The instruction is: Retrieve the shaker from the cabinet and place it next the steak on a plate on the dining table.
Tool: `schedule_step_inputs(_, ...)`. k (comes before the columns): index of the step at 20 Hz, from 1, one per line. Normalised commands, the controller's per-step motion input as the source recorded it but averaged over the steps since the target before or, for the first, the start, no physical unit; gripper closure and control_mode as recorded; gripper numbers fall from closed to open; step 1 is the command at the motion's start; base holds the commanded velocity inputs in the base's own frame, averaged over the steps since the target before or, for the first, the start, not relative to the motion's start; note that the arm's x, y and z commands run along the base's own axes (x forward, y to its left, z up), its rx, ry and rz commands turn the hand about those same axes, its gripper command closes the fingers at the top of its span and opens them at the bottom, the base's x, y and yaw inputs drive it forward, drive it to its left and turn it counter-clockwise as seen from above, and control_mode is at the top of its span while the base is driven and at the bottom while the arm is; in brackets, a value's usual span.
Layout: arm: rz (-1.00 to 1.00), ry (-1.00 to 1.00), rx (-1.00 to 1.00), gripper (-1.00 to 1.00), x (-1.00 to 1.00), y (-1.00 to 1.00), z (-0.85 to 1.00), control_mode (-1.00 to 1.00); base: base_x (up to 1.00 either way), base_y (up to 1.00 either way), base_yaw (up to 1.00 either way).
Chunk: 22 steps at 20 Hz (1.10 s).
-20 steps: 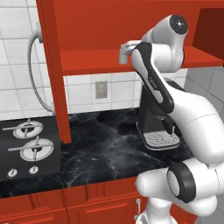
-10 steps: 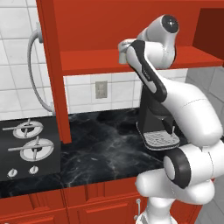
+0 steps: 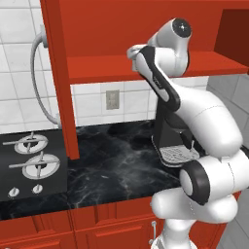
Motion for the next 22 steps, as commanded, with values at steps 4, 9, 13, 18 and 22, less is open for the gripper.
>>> schedule_step_inputs(4, 0.00, 0.00, 0.00, -1.00, 0.29, 0.01, -0.07, -1.00, 0.00, 0.00, 0.00)
schedule_step_inputs(9, 0.00, 0.00, 0.00, -1.00, 0.40, 0.03, -0.09, -1.00, 0.00, 0.00, 0.00)
schedule_step_inputs(13, 0.00, 0.00, 0.00, -1.00, 0.39, 0.10, -0.11, -1.00, 0.00, 0.00, 0.00)
schedule_step_inputs(18, 0.00, 0.00, -0.01, -1.00, 0.37, 0.11, -0.09, -1.00, 0.00, 0.00, 0.00)
schedule_step_inputs(22, 0.00, 0.00, -0.01, -1.00, 0.33, 0.11, -0.10, -1.00, 0.00, 0.00, 0.00)
